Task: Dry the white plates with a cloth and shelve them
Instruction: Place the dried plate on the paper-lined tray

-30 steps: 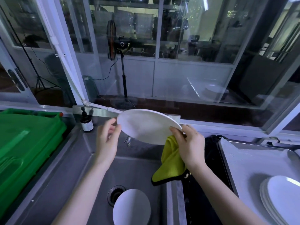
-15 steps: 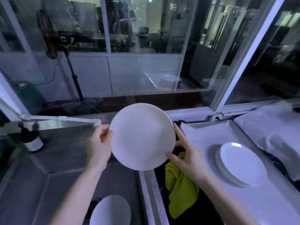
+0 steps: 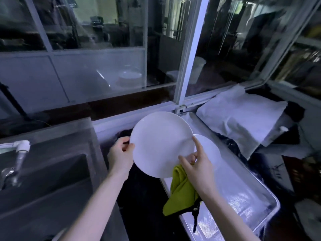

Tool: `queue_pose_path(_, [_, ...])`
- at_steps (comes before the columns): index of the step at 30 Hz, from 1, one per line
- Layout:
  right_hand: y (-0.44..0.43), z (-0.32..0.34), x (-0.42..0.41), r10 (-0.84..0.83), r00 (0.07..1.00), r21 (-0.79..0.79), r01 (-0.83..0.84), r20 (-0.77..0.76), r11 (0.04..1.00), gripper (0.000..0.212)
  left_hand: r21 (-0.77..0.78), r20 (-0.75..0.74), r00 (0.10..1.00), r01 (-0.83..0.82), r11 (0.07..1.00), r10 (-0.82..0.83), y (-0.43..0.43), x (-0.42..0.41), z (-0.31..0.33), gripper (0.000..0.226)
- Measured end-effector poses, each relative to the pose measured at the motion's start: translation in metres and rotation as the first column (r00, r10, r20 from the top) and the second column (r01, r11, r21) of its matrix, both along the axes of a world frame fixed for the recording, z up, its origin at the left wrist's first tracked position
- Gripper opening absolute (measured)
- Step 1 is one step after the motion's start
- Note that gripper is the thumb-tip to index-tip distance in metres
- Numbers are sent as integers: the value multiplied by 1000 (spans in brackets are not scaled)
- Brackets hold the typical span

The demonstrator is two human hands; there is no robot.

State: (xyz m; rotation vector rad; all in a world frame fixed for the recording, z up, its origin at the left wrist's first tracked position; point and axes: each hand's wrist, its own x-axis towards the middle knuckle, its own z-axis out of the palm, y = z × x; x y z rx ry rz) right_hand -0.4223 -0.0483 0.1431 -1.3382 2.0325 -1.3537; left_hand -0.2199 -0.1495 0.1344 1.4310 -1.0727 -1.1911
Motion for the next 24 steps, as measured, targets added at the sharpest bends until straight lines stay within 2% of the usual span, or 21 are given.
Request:
queue_pose_path(4, [3, -13, -73, -34, 997, 110, 42, -75, 993, 80, 32, -6, 999, 49, 998, -49, -4, -67, -6, 24])
queue_pose_path(10, [6, -34, -154, -42, 998, 189, 51, -52, 981, 79, 77, 36, 995, 86, 993, -89, -12, -150, -27, 26])
queue_pose_path(14, [3, -49, -191, -11, 997, 209, 27, -76, 978, 64, 134, 87, 988, 116, 984, -128, -13, -185, -42, 26])
queue_pose_path(17, [-2, -63, -209, -11, 999, 245, 23, -53, 969, 59, 141, 146, 978, 131, 981, -152, -13, -200, -53, 27])
queue_pose_path(21, [-10, -82, -222, 0, 1000, 299, 0, -1, 954, 65, 156, 289, 935, 166, 974, -206, -14, -209, -65, 16])
queue_pose_path(24, [-16, -93, -227, 16, 1000, 340, -20, 16, 940, 63, 168, 363, 897, 202, 965, -251, -14, -212, -73, 24])
